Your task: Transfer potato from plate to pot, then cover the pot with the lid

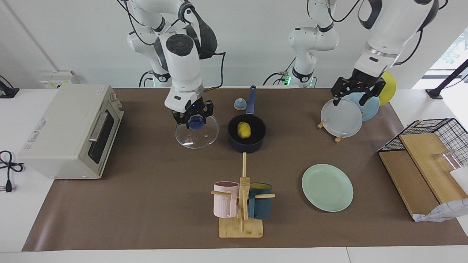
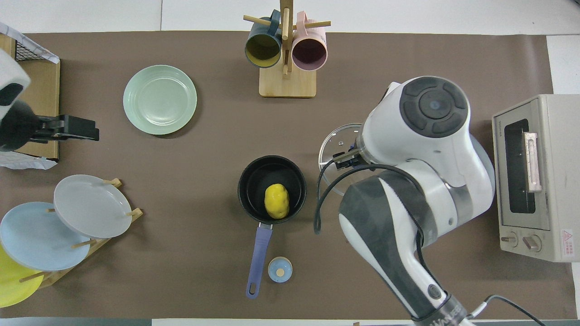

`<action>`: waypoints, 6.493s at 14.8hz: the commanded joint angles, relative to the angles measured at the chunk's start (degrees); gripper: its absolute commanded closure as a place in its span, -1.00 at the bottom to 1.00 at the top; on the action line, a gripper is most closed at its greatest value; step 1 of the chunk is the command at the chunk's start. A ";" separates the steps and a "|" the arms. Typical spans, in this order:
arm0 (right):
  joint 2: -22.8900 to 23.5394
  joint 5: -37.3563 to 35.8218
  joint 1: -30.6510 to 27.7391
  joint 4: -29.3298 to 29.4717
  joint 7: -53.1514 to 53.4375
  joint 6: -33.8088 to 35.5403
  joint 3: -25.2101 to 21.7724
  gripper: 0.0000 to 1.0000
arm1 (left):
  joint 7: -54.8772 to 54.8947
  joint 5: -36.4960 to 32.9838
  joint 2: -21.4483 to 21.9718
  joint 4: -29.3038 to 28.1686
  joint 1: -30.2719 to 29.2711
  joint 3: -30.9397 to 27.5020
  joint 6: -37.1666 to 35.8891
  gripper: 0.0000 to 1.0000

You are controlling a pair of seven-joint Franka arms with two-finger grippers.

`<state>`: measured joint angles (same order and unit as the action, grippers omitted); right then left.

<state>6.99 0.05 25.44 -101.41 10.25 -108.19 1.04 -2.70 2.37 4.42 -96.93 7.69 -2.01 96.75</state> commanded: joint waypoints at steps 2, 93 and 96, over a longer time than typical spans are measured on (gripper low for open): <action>4.24 1.10 7.06 4.45 12.65 -2.37 0.01 1.00 | 2.61 0.18 -0.20 0.69 -3.29 0.87 -3.23 -1.00; -7.79 -2.95 -22.36 5.26 -8.05 15.91 -3.68 -1.00 | -0.64 -2.90 -0.73 2.18 -3.55 1.40 -6.67 -1.00; -7.70 -3.30 -23.59 5.44 -8.05 16.08 -2.89 -1.00 | -0.64 -2.90 -0.73 2.18 -3.55 1.40 -6.67 -1.00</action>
<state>-0.10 -3.12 3.69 -94.94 3.55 -91.01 -3.05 -2.57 0.71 3.34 -95.24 4.10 -0.61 91.15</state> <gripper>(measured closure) 0.000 0.000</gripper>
